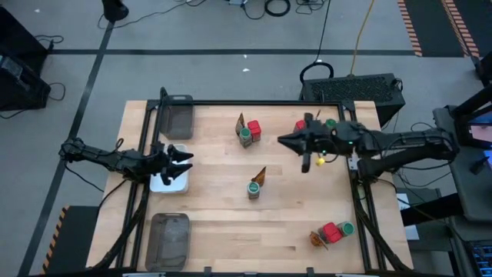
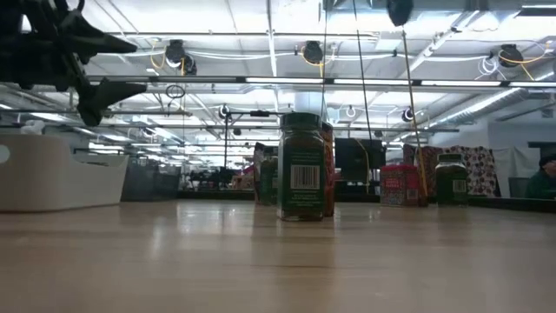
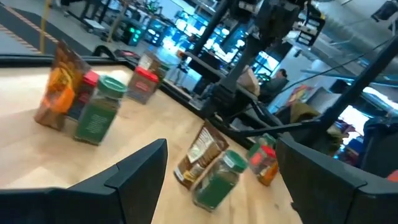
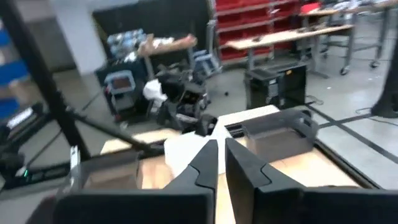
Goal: Sort spices by type
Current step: Put the orange seasoning bag into the bottom black bin
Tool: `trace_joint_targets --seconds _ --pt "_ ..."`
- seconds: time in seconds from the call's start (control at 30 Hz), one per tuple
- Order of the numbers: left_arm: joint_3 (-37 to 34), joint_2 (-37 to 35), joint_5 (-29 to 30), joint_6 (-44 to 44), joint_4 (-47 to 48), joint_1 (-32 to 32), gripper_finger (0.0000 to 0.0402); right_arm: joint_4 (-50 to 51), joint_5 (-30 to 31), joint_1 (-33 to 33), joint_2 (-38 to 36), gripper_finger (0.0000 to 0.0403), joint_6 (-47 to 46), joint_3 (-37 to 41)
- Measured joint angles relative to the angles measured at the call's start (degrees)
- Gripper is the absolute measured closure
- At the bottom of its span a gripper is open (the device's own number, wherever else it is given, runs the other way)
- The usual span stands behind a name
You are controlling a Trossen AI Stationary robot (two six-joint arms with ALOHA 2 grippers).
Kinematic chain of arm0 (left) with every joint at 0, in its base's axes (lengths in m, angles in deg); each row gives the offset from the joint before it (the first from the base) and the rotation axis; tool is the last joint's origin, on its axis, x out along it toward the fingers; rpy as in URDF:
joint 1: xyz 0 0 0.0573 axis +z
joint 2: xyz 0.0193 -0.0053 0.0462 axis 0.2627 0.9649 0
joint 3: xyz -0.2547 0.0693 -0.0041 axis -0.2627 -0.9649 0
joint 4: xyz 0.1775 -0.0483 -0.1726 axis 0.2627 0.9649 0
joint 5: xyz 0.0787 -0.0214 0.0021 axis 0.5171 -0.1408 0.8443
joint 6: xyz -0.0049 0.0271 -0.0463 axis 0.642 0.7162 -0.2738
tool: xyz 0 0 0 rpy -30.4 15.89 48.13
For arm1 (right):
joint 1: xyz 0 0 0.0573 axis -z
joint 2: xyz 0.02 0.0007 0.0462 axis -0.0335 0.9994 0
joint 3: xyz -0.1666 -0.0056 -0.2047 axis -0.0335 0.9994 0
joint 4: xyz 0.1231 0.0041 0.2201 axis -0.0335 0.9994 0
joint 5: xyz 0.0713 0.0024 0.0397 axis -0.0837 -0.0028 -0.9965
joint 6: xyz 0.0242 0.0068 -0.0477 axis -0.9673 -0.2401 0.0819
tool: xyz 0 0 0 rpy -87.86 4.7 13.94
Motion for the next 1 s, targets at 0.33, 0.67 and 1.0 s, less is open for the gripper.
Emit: trace_joint_targets --seconds 0.33,0.67,1.0 --pt "0.0 0.0 -2.4 0.0 -8.7 0.0 0.0098 17.0 -4.8 0.0 15.4 0.0316 8.1 -19.1" --pt "0.2 0.2 -4.8 -6.0 -10.6 0.0 0.0098 34.1 -7.9 0.2 28.3 0.0264 18.3 -32.3" --pt "16.5 5.7 -4.3 -1.3 7.8 0.0 0.0098 44.0 -13.5 0.5 34.9 0.0261 23.8 -33.4"
